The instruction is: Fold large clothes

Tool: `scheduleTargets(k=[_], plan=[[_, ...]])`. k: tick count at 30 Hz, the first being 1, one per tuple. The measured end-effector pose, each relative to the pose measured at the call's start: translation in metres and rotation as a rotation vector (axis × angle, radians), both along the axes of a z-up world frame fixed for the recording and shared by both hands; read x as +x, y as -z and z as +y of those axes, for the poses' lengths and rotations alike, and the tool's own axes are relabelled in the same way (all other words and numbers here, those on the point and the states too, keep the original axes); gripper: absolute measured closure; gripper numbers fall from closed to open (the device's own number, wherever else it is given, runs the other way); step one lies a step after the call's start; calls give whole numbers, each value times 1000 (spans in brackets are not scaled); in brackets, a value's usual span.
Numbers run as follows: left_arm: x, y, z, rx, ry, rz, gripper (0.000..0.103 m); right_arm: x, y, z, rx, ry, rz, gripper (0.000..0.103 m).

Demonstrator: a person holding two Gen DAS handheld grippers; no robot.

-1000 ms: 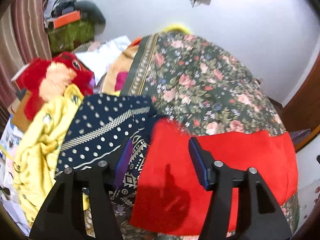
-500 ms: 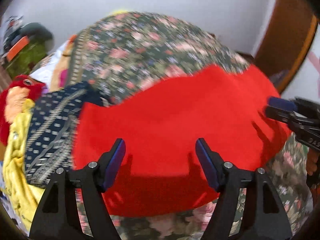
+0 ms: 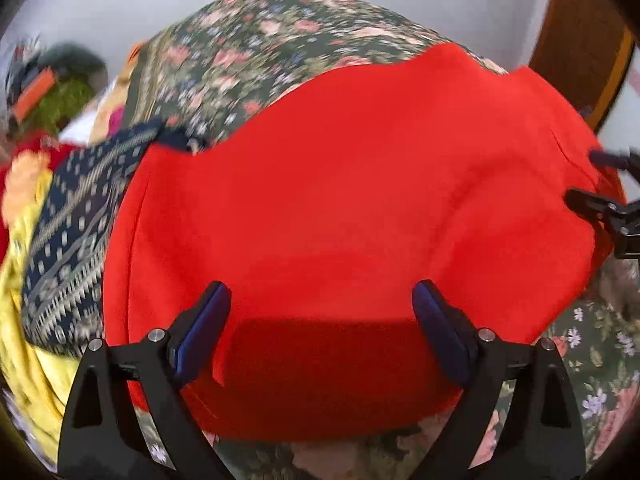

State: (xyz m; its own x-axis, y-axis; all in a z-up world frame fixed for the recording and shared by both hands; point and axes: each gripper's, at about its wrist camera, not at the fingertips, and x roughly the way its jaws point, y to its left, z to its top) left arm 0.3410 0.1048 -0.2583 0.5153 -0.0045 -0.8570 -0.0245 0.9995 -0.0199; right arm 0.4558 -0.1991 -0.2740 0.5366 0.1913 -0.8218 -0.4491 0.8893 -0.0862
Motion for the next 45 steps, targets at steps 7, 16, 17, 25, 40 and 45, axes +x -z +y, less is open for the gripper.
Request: scheduleTargets(k=[7,16,17,25,40,45], plan=[[-34,-3,37,-27,-89,-11,7,-8,-6,-63,-40,115,10,0],[-76,-19,76,3,-246,-26,7,-36,-35,-92,-9,170,-37,0],[-80,-21,80,-4,-259,-30,7,-39,-38,-90,-7,166,-46,0],[-111,-57,85,-23,-305,-159,7,-68,-78,-57,57,90,-125,0],[-92,11,61,-565,-280,-8,7,-62,-53,28,61,-83,-71,0],[-83,27,64,-693,-286,-11,7,-45,-20,39,39,-87,26,0]])
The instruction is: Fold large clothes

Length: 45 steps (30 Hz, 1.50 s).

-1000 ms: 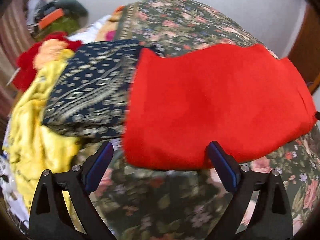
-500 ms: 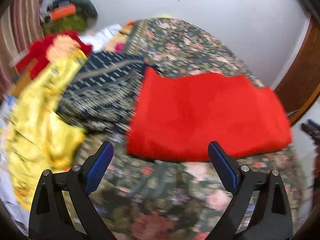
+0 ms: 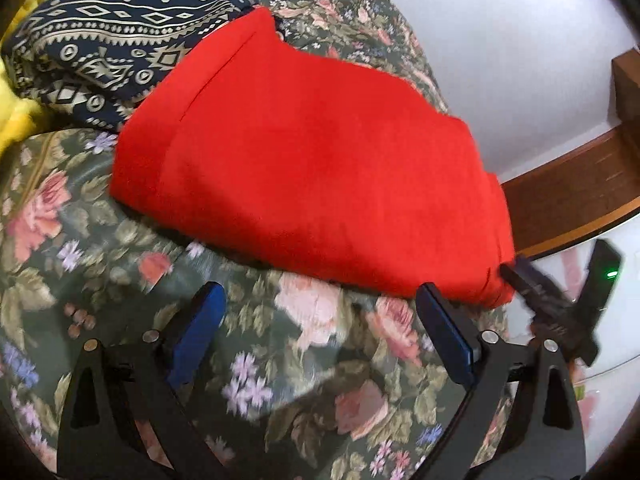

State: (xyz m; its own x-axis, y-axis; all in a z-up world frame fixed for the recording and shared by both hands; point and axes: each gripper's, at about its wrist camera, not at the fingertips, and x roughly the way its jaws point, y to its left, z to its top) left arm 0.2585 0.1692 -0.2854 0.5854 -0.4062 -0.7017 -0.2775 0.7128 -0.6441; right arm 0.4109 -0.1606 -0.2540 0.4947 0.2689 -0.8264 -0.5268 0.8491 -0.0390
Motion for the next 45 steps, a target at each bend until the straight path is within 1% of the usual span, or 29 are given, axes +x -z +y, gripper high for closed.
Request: scheduleTargets(k=[3,6,10,12,13,14,16,17,18,19,20,21,22,25,27,29,30,33,35,38,39,40,42,44,45], plan=[[10,8,7,-97,-8,-30,7,9,15,-1,37,-3,85,0],[27,16,14,-150,-24,-43,7,18,18,-8,102,24,139,0],[53,25,21,-216,-64,-62,7,22,22,-12,143,44,176,0],[62,27,25,-237,-88,-65,7,21,22,-12,142,43,175,0],[67,28,26,-235,-107,-74,8,21,22,-12,141,43,174,0],[71,30,27,-222,-135,-74,10,21,22,-11,139,43,173,0],[80,32,29,-196,-178,-50,21,22,22,-11,135,45,173,0],[84,32,29,-180,-201,-37,23,22,22,-11,137,48,173,0],[86,30,28,-163,-215,-38,29,21,21,-11,139,54,172,0],[86,27,27,-135,-223,-36,39,20,20,-11,139,59,174,0],[85,25,26,-120,-225,-38,46,19,19,-11,138,65,175,0],[85,22,25,-108,-227,-47,58,18,18,-11,134,70,177,0],[81,15,24,-87,-241,-60,68,16,17,-11,128,73,181,0],[79,6,25,-77,-267,-81,81,11,9,-11,124,66,189,0],[73,-3,27,-85,-280,-107,83,8,1,-11,137,61,193,0],[63,-17,28,-70,-284,-155,84,5,-11,-10,155,60,187,0],[57,-27,28,-40,-280,-186,84,5,-20,-8,168,61,182,0],[43,-48,29,42,-263,-234,84,3,-41,1,209,58,170,0],[31,-59,33,75,-269,-269,84,3,-51,11,231,49,166,0],[8,-79,42,128,-288,-320,84,0,-60,37,256,9,169,0],[4,-83,44,142,-292,-333,84,-2,-60,48,258,-10,173,0],[-3,-91,47,172,-297,-352,84,-5,-56,62,254,-35,181,0],[-11,-101,49,220,-299,-372,84,-11,-46,86,226,-89,201,0],[-22,-113,50,306,-296,-381,84,-17,-26,118,168,-163,221,0],[-24,-116,49,341,-291,-379,84,-19,-18,126,143,-184,228,0]])
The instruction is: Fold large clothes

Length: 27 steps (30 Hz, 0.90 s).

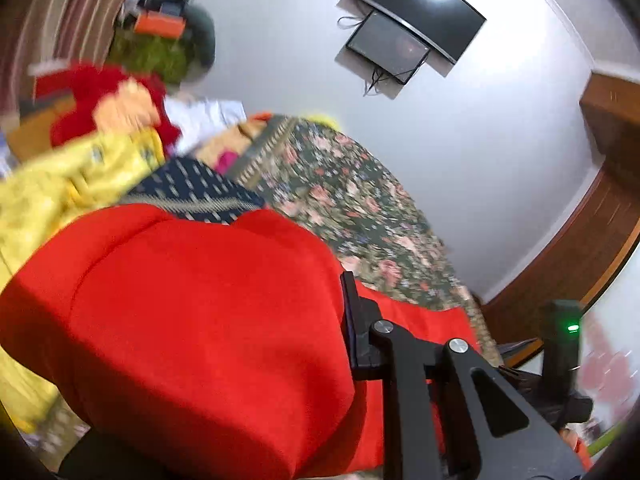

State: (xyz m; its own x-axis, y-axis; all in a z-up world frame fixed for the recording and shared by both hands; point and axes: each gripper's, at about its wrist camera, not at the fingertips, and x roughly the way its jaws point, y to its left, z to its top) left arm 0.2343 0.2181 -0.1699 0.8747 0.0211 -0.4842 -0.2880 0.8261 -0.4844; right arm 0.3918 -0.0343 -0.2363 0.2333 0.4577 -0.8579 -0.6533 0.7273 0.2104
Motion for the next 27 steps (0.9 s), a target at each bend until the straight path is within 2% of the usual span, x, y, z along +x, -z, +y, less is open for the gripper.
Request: scheduleTargets(k=[2,5,8,11,15,17,21,24,27], plan=[[-1,-1,0,41,-1,13,84,-3,26,21,-73,-62,29,0],[-1,5,-3,102,-2,66,84,-4,51,32,-92,-93,58,0],[8,10,-12,176,-17,124,84,-7,49,34,-120,-128,43,0],[19,2,-24,222,1,122,84,-8,35,16,-86,-129,58,0],[34,-21,-64,348,72,97,84,-11,3,-40,20,-25,19,0],[48,-35,-99,423,139,76,85,-10,-14,-78,41,66,-35,0],[71,-47,-174,519,267,57,87,-10,-43,-152,85,204,-103,0],[84,-43,-228,579,381,60,87,-11,-55,-205,96,314,-129,0],[95,-19,-277,602,520,118,87,-16,-55,-249,107,400,-123,0]])
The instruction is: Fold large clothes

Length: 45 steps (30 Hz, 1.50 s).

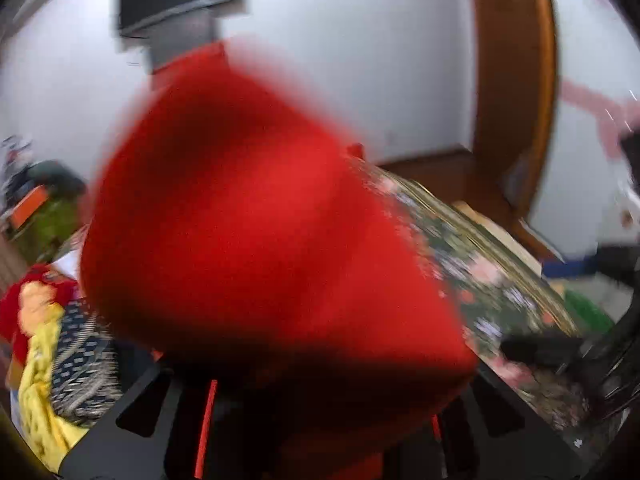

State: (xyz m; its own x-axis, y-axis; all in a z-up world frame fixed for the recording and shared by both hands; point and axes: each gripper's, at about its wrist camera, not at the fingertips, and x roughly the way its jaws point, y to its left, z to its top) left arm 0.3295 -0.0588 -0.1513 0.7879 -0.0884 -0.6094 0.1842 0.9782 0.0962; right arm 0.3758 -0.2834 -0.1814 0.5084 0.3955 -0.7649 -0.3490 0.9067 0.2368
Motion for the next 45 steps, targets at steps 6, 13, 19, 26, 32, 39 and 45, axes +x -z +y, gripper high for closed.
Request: scheduleTargets(k=[6,13,19,26,32,39,45], plan=[[14,73,-32,21,81,281,87,-13,10,-44,49,64,59,0],[-22,57,-28,-3,193,325,51,-29,3,-38,47,28,35,0],[-52,18,13,-116,155,290,26,-35,-8,-21,91,-4,18,0],[-60,-10,87,-132,-50,171,9,-22,7,16,141,-51,86,0],[-40,57,117,-113,-150,373,8,-2,63,55,16,-91,217,0],[-67,77,125,-103,-141,370,1,-1,99,28,-143,-101,260,0],[-59,43,120,-45,-126,296,1,3,62,3,-97,-45,194,0]])
